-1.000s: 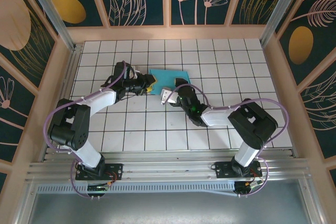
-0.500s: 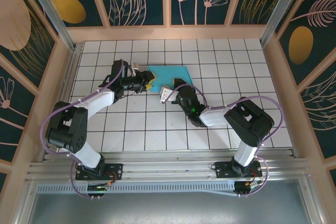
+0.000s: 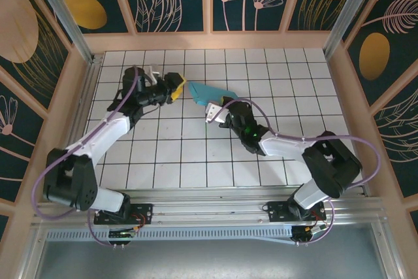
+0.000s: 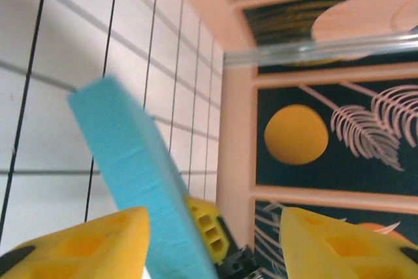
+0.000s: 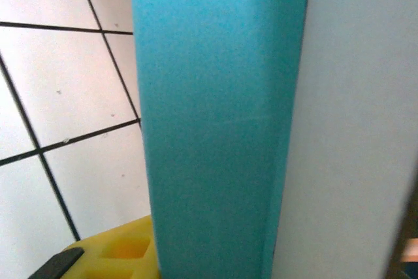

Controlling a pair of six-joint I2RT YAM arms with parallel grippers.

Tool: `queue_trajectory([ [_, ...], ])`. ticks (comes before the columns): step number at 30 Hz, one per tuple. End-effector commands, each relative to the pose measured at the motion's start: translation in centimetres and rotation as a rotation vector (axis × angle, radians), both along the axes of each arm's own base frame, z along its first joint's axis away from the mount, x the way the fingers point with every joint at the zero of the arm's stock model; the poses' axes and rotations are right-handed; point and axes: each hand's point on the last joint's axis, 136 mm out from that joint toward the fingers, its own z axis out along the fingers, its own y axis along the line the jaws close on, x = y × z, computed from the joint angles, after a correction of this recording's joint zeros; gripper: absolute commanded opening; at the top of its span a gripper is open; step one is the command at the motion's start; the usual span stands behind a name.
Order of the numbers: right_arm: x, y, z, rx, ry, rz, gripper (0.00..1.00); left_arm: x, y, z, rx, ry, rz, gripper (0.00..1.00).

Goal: Fold the paper box

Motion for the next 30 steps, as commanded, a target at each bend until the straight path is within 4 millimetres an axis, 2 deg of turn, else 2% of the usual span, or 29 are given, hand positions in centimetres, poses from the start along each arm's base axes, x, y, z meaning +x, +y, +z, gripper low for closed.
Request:
queue_trajectory([
  [1, -1.7, -0.3, 0.2, -0.017, 0.156, 0.058, 0.30, -0.5, 3.6, 2.3, 0.038, 0.009, 0.132, 0.59],
  [4, -3.2, -0.5, 0.4, -0.048, 0.296, 0.127, 0.28, -0.7, 5.3, 6.3, 0.190, -0.203, 0.158, 0.63],
  [6, -4.6, -0.2, 0.5, -0.089, 0.395, 0.195, 0.27, -1.7, 5.2, 9.1, 0.305, -0.388, 0.092, 0.63],
  [9, -6.7, 1.0, 1.1, -0.132, 0.521, 0.300, 0.27, -3.6, 5.7, 10.8, 0.519, -0.591, 0.021, 0.68],
  [11, -7.9, 1.8, 0.9, -0.180, 0.603, 0.352, 0.28, -4.6, 6.7, 10.6, 0.675, -0.671, 0.003, 0.71],
  [13, -8.4, 2.0, -0.1, -0.263, 0.678, 0.358, 0.28, -5.7, 7.1, 10.2, 0.782, -0.733, -0.048, 0.71],
  [17, -8.3, 1.4, -2.1, -0.437, 0.828, 0.296, 0.21, -7.9, 7.2, 8.8, 0.897, -0.837, -0.140, 0.71],
  [22, -7.5, 2.1, -2.6, -0.492, 0.850, 0.278, 0.24, -9.3, 7.9, 8.3, 0.934, -0.911, -0.089, 0.78],
  [25, -6.9, 2.3, -3.5, -0.509, 0.885, 0.246, 0.28, -9.9, 7.9, 8.3, 0.913, -0.950, -0.067, 0.83],
  [30, -6.3, 3.4, -5.2, -0.480, 0.958, 0.196, 0.32, -9.5, 8.8, 7.4, 0.944, -0.901, -0.031, 0.81],
])
